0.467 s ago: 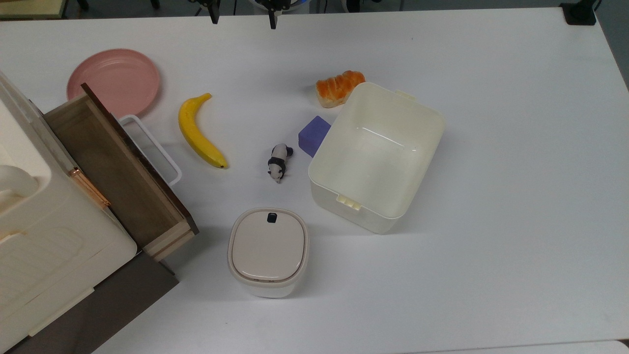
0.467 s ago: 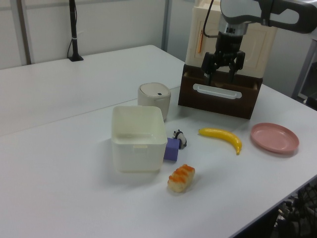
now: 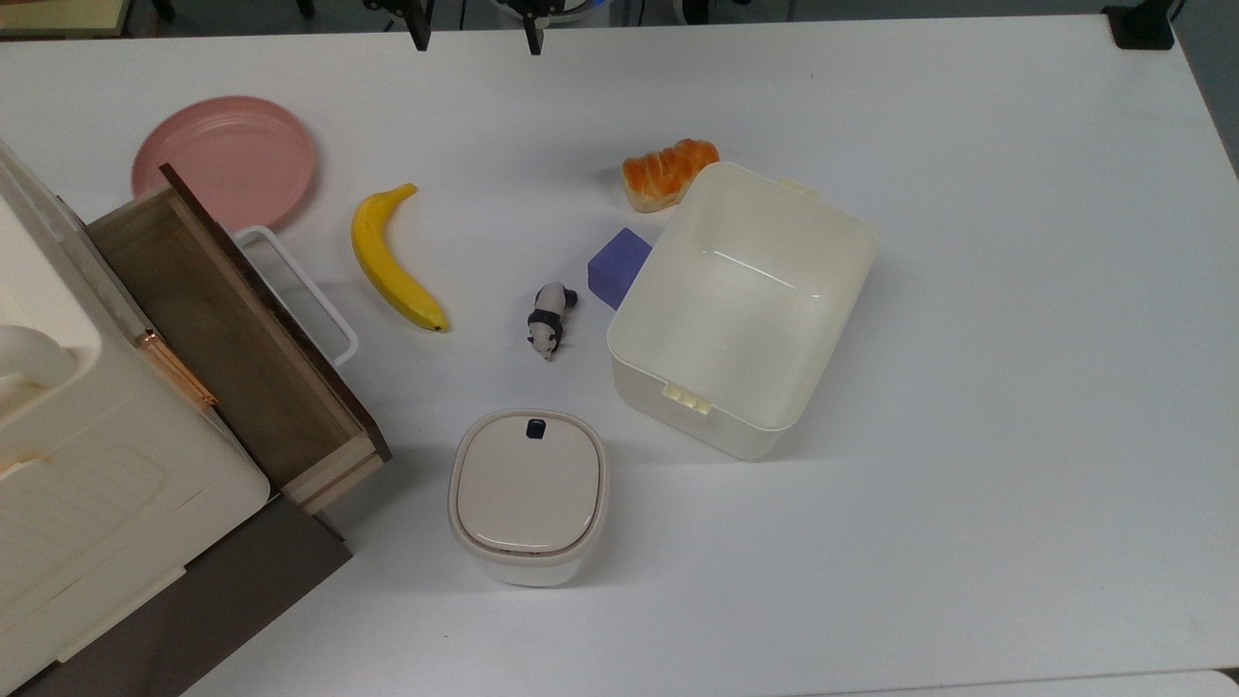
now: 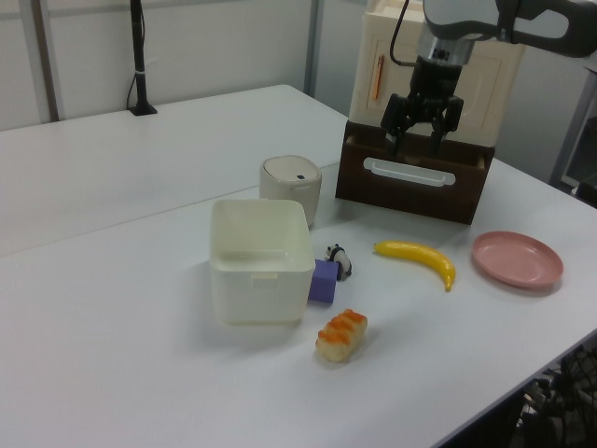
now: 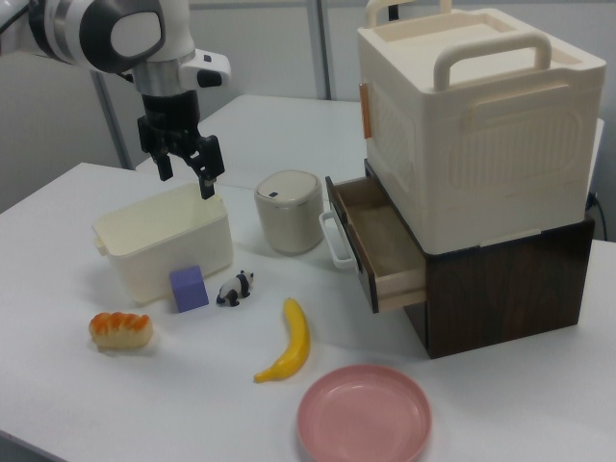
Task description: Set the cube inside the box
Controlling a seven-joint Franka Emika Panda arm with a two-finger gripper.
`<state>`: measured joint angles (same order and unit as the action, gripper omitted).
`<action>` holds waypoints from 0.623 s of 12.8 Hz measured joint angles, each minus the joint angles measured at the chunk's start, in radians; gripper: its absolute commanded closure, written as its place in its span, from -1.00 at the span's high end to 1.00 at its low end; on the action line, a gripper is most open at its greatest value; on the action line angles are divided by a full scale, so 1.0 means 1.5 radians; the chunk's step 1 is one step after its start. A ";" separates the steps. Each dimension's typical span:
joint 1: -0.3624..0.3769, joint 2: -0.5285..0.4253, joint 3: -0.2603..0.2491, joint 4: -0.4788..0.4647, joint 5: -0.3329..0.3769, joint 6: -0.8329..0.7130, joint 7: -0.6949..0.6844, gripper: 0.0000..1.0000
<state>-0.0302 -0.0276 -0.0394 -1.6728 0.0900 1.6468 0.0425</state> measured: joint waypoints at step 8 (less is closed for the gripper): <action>0.002 -0.002 0.002 -0.010 0.000 0.030 -0.006 1.00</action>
<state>-0.0279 -0.0301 -0.0371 -1.6877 0.0900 1.6920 0.0328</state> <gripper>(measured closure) 0.000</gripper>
